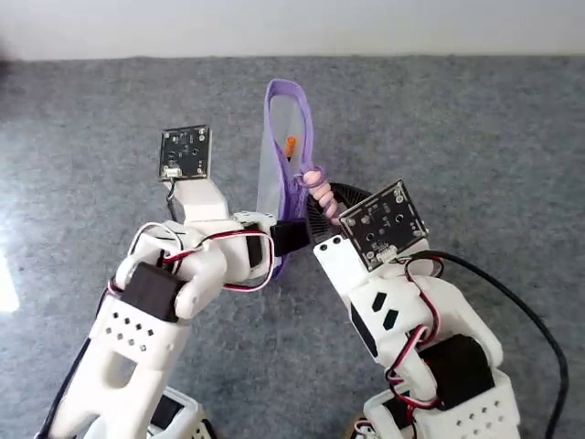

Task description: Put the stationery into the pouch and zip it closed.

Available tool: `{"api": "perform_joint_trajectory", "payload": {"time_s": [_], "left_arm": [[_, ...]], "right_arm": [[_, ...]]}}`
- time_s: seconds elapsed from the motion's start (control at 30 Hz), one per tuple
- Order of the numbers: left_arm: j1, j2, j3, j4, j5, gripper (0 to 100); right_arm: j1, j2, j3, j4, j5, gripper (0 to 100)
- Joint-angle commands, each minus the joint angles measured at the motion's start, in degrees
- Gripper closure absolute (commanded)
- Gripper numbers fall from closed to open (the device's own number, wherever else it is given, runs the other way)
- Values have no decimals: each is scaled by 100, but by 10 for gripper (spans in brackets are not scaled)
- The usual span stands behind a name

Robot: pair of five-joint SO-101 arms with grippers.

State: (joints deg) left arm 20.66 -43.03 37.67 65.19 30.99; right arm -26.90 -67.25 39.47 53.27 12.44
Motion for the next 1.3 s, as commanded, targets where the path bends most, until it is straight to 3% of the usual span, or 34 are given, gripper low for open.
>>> {"api": "perform_joint_trajectory", "payload": {"time_s": [0.0, 0.13, 0.5, 0.73, 1.1, 1.27], "left_arm": [[-360, -79, -13, -202, -18, 511], [-651, -79, -31, -211, -18, 511], [-431, -88, -145, -642, -18, 517], [-431, -88, -110, -826, -62, 685], [-431, -123, -110, -826, -62, 716], [-431, -132, -136, -826, -79, 851]], "right_arm": [[-31, -136, -62, -145, 62, 991], [-48, -136, -62, -145, 62, 991], [-57, -127, 88, -145, 62, 991], [-57, -127, 97, -145, 62, 991], [-57, -127, 97, 31, 62, 991], [-31, -154, 88, 119, 62, 991]]}}
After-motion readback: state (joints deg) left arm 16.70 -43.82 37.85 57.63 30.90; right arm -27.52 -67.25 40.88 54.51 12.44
